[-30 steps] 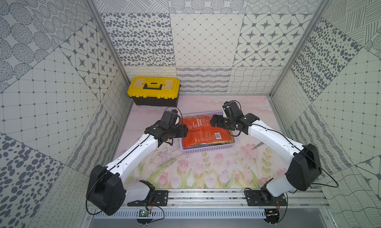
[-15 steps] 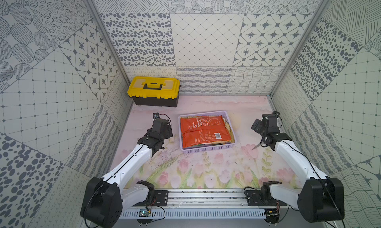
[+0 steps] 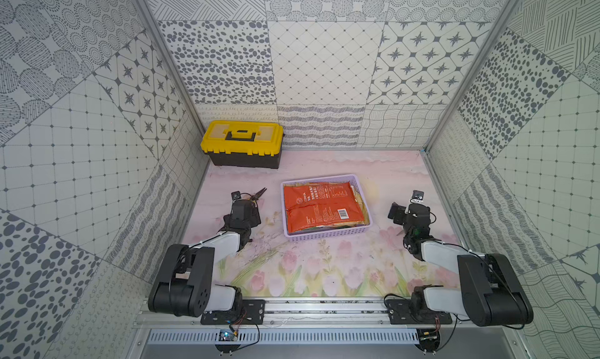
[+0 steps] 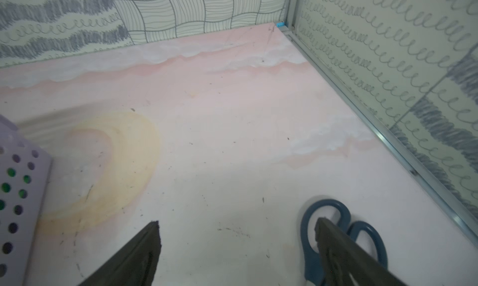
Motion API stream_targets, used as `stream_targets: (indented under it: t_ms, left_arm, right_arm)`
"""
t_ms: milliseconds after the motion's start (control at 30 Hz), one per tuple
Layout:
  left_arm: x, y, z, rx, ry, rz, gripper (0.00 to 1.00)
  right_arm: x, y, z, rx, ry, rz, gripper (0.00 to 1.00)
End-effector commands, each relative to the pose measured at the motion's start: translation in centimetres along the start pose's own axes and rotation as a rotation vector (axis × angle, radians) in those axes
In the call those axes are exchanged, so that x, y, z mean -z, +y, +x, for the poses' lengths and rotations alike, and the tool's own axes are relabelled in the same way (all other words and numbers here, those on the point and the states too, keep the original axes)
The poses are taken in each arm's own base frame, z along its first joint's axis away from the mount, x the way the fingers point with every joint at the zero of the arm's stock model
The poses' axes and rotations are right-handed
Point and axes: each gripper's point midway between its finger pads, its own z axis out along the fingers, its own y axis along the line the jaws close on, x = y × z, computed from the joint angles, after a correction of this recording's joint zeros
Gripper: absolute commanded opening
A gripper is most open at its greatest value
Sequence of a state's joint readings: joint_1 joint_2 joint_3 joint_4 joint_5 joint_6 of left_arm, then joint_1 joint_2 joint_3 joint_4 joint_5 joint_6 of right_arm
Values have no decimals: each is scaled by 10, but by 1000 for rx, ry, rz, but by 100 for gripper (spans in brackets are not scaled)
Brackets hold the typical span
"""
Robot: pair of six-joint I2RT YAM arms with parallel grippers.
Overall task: Put the potato chips into the basket
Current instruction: Reset both arms
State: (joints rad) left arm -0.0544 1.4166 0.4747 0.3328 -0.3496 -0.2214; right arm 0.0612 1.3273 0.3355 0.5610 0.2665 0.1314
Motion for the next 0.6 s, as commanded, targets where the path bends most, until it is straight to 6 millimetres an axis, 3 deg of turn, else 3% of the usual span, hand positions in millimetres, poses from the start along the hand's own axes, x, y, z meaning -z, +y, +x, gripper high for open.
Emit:
stream_targets:
  t_ms: [0,200,267,367,433,467,567]
  left_arm:
    - [7,-49,-48,-77,-225,283,87]
    - [5,-72,-30,-166,-284,417,87]
    - [8,-66,-27,-145,-290,395,87]
    - [6,-60,-31,-124,-313,353,88]
    - [-7,-42,-35,-64,-271,233,92]
    - [-8,-42,-35,-59,-266,226,98]
    - [-8,-40,-35,-53,-265,222,100]
  right_arm:
    - [-5,25,-43,72,-138,-124,97]
    - [-17,58,-38,135,-65,-299,97]
    - [-16,65,-28,144,-102,-350,97]
    - [-21,49,-26,90,-188,-265,97]
    - [-31,31,-22,46,-100,-150,97]
    - [-29,29,-22,46,-121,-142,97]
    - [-29,21,-22,25,-121,-95,97]
